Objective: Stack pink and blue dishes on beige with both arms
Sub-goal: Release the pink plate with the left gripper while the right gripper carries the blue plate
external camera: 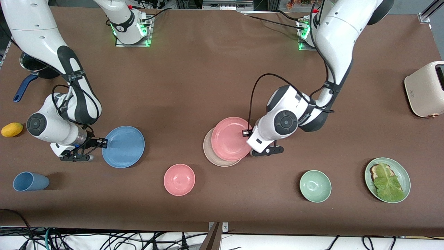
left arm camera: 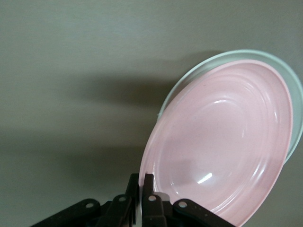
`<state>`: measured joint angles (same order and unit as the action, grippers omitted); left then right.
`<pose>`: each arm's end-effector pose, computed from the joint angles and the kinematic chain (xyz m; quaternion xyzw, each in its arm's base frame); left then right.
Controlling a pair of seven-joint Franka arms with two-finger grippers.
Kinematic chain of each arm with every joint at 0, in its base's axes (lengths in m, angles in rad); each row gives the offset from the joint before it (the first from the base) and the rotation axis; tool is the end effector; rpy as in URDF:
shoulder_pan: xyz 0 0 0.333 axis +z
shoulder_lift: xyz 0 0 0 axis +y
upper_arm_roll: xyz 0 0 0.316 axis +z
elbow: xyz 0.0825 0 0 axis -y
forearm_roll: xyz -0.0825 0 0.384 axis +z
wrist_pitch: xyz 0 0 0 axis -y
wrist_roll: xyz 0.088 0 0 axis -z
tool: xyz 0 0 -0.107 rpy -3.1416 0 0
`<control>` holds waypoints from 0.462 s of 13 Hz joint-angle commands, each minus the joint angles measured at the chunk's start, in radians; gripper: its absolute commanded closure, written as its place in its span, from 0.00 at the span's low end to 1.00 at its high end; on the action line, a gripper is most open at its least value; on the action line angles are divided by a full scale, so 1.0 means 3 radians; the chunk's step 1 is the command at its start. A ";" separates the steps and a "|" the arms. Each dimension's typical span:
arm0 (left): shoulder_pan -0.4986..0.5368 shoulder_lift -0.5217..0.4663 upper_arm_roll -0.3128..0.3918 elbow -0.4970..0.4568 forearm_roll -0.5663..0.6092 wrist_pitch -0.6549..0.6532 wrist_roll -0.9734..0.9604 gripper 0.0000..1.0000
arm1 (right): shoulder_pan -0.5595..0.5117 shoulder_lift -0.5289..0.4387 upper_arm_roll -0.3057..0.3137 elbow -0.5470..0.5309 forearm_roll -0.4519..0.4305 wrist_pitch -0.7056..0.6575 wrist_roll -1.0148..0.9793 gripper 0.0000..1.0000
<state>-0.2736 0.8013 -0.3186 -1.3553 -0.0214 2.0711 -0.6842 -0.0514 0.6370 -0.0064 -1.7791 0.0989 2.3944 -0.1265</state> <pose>0.6327 -0.3662 0.2570 0.9876 0.0936 -0.0933 0.0847 0.6554 -0.0368 0.1965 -0.9995 0.0017 0.0079 0.0321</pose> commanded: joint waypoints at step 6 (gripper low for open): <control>-0.0075 0.0106 0.0055 0.0151 -0.0036 0.0173 -0.0301 0.00 | -0.0013 0.0024 0.0047 0.0035 0.0043 -0.0071 -0.0003 1.00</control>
<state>-0.2882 0.8255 -0.3124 -1.3411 -0.0214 2.1326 -0.7482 -0.0515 0.6369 -0.0056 -1.7780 0.0990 2.3929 -0.1265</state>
